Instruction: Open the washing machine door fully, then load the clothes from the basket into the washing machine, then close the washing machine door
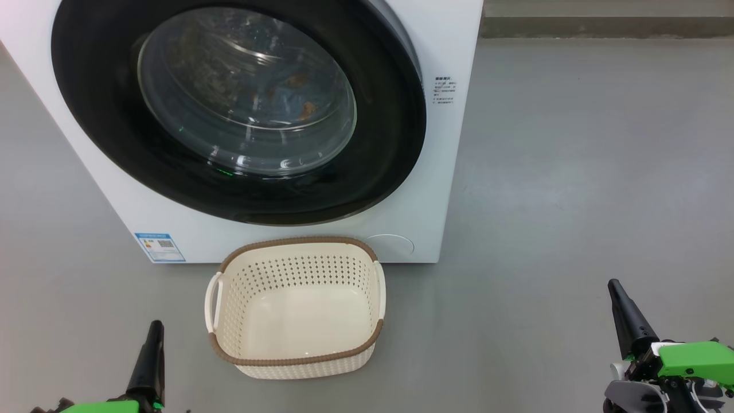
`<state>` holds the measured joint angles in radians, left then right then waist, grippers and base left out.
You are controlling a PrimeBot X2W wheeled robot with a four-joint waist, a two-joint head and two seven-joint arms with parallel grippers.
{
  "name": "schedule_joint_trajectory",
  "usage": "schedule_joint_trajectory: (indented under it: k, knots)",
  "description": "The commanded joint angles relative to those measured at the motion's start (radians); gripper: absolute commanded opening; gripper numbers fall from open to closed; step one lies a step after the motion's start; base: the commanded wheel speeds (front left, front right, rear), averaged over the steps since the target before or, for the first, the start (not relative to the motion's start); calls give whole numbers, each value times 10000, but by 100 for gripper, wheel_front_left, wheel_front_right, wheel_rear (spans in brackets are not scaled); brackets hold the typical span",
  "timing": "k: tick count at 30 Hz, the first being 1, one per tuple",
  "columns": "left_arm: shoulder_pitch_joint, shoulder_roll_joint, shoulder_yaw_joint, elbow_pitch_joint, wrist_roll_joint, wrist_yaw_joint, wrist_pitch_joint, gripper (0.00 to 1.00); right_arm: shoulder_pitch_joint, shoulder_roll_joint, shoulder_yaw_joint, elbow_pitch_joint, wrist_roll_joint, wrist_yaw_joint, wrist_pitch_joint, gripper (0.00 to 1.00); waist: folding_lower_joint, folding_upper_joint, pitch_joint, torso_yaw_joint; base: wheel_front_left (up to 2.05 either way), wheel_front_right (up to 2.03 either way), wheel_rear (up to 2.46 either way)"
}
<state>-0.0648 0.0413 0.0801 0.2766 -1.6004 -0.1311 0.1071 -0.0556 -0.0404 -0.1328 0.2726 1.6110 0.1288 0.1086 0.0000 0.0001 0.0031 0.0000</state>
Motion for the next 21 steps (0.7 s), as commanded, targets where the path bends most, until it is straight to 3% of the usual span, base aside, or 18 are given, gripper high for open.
schedule_joint_trajectory:
  k: [1, 21]
  knots:
    - [-432, 89, 336, -317, -83, 4, 60, 0, -524, -103, 185, -278, -28, 19, 50, 0, 0, -1, 0, 0, 0, 0, 0]
    - [-432, 89, 336, -317, -83, 4, 60, 0, -524, -102, 183, -278, -30, 19, 51, 0, 0, -1, 0, 0, 0, 0, 0]
